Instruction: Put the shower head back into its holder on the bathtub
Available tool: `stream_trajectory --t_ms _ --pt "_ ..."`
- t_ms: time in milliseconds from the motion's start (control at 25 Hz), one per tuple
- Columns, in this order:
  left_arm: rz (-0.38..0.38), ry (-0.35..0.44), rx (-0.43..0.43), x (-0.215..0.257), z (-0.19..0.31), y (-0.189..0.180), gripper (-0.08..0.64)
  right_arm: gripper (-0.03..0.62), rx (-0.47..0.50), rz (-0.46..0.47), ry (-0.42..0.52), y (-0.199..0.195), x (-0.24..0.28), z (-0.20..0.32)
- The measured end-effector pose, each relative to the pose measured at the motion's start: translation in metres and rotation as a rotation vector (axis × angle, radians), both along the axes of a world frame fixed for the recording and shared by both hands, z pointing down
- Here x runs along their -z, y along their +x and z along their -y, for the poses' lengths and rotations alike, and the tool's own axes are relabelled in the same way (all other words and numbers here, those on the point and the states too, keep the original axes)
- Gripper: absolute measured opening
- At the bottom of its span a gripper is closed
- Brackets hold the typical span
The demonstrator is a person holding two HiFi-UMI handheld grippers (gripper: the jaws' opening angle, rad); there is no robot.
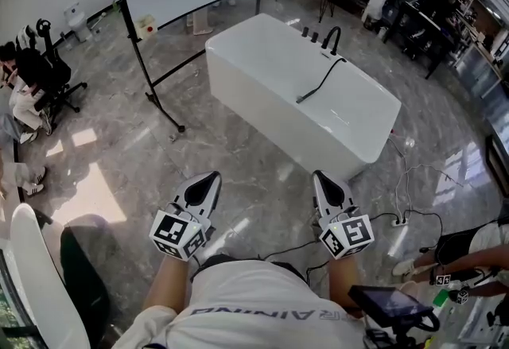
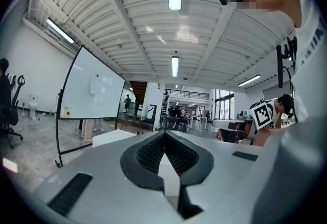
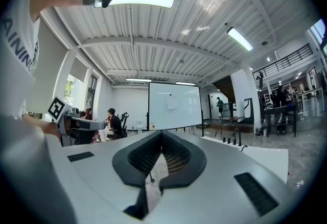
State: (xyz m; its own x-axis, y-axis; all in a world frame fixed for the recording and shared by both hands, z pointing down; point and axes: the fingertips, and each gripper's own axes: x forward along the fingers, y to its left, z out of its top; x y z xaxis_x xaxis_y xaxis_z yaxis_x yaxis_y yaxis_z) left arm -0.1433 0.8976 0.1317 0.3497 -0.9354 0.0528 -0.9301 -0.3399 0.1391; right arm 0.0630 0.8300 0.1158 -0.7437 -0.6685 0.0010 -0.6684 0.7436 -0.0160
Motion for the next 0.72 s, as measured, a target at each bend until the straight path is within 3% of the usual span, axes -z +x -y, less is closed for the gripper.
stream_trajectory --t_ms 320,720 --pt "-0.028 -0.038 0.024 -0.014 -0.010 -0.036 0.015 0.011 -0.013 -0.045 -0.024 -0.033 -0.009 -0.017" --pt "-0.062 -0.056 -0.056 -0.032 -0.021 -0.079 0.015 0.011 -0.058 -0.074 -0.056 -0.074 -0.029 -0.047"
